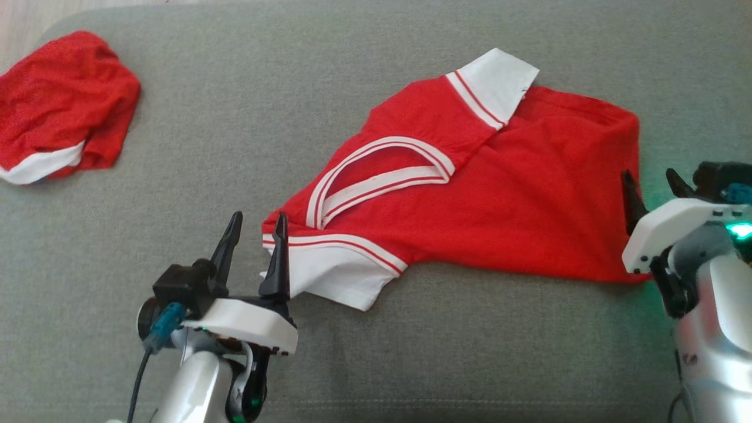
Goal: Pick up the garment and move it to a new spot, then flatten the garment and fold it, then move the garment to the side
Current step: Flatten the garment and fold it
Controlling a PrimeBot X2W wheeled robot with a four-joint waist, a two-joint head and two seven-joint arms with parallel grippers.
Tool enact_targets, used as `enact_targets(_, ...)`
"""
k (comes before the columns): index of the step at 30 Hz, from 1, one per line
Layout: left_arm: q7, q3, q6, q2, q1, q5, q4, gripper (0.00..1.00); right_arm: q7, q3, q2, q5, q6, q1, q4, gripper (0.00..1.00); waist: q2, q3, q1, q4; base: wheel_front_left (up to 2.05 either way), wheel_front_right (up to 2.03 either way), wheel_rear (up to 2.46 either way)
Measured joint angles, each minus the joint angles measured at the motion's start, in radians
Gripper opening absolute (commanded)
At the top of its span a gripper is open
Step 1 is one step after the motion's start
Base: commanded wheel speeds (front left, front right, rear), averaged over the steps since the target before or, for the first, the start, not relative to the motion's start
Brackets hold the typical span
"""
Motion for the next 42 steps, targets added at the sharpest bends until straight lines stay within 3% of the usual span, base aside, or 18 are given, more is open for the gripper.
enact_targets(9, 0.000, 0.001, 0.000, 0.000, -0.007, 0.002, 0.000, 1.00, -0.020, 0.012, -0.006, 0.016, 0.000, -0.109, 0.194, 1.00, 0.0000, 0.035, 0.0000, 0.037, 0.00, 0.00, 0.00)
enact_targets(15, 0.000, 0.002, 0.000, 0.000, -0.014, 0.002, 0.000, 1.00, -0.065, 0.038, -0.011, 0.026, 0.000, -0.157, 0.270, 0.67, 0.0000, 0.043, 0.0000, 0.045, 0.00, 0.00, 0.00)
enact_targets(20, 0.000, 0.002, 0.000, 0.000, -0.014, 0.008, 0.000, 1.00, -0.097, 0.063, -0.013, 0.034, 0.000, -0.180, 0.314, 0.30, 0.0000, 0.044, 0.0000, 0.043, 0.00, 0.00, 0.00)
enact_targets(22, 0.000, 0.002, 0.000, 0.000, -0.014, 0.010, 0.000, 1.00, -0.107, 0.069, -0.013, 0.034, 0.000, -0.191, 0.332, 0.05, 0.0000, 0.044, 0.0000, 0.043, 0.00, 0.00, 0.00)
enact_targets(23, 0.000, 0.002, 0.000, 0.000, -0.014, 0.010, 0.000, 1.00, -0.112, 0.073, -0.014, 0.035, 0.000, -0.197, 0.340, 0.00, 0.0000, 0.044, 0.0000, 0.043, 0.00, 0.00, 0.00)
enact_targets(42, 0.000, -0.006, 0.000, 0.000, -0.014, 0.010, 0.000, 1.00, -0.225, 0.120, -0.029, 0.058, 0.000, -0.305, 0.305, 0.00, 0.0000, 0.045, -0.0001, 0.047, 0.00, 0.00, 0.00)
